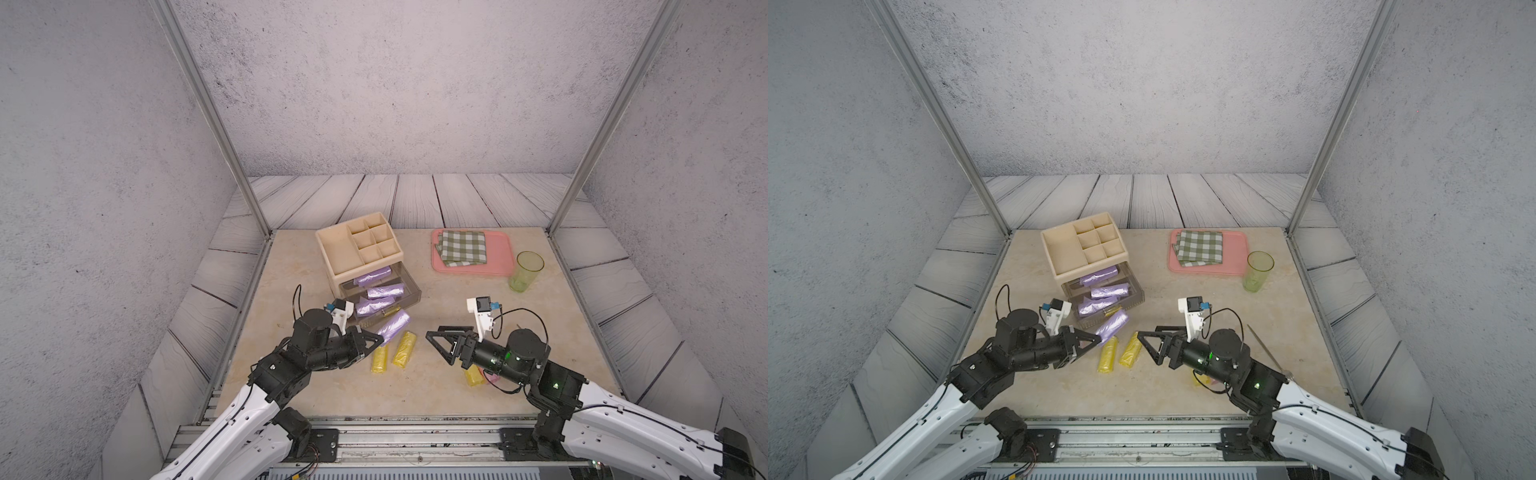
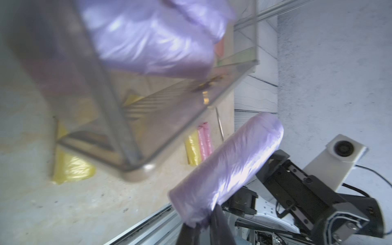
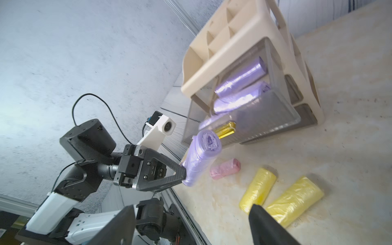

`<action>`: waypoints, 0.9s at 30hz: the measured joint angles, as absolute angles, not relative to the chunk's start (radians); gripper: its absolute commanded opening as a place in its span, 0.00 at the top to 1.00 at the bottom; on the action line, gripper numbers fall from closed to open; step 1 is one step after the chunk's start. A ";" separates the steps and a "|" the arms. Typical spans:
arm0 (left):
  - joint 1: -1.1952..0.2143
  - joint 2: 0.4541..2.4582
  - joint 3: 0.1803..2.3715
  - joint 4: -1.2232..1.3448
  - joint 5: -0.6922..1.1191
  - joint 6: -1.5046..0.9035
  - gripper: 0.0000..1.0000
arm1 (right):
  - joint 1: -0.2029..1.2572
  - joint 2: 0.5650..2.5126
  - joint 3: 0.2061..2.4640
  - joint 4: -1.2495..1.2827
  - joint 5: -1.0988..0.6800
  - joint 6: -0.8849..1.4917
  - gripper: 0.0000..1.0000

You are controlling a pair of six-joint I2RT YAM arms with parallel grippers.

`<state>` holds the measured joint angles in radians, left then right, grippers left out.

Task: Sort the rolls of trash bags by color and place them into the drawer
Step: Pick up the roll of trash bags from the center of the board.

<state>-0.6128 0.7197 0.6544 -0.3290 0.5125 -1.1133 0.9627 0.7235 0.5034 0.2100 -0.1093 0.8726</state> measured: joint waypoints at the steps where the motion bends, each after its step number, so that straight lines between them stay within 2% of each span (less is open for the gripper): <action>1: -0.614 0.733 0.674 -0.318 0.527 -1.120 1.00 | 0.963 0.720 0.509 0.207 -0.106 0.867 0.12; 6: -0.616 0.777 0.688 -0.305 0.565 -1.138 1.00 | 0.963 0.768 0.532 0.210 -0.107 0.855 0.12; 16: -0.619 0.768 0.681 -0.279 0.599 -1.190 1.00 | 0.963 0.997 0.601 0.293 -0.136 0.853 0.16; 23: -0.619 0.764 0.681 -0.237 0.626 -1.228 1.00 | 0.963 1.092 0.713 0.357 -0.170 0.834 0.32; 25: -0.619 0.762 0.682 -0.227 0.625 -1.236 1.00 | 0.960 1.111 0.733 0.358 -0.180 0.829 0.38; 27: -0.619 0.759 0.686 -0.225 0.626 -1.240 1.00 | 0.958 1.126 0.748 0.356 -0.186 0.822 0.49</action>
<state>-0.6193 0.7589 0.6857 -0.2253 0.6258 -1.2396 0.9581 1.1263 0.7475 0.3565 -0.1864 0.8215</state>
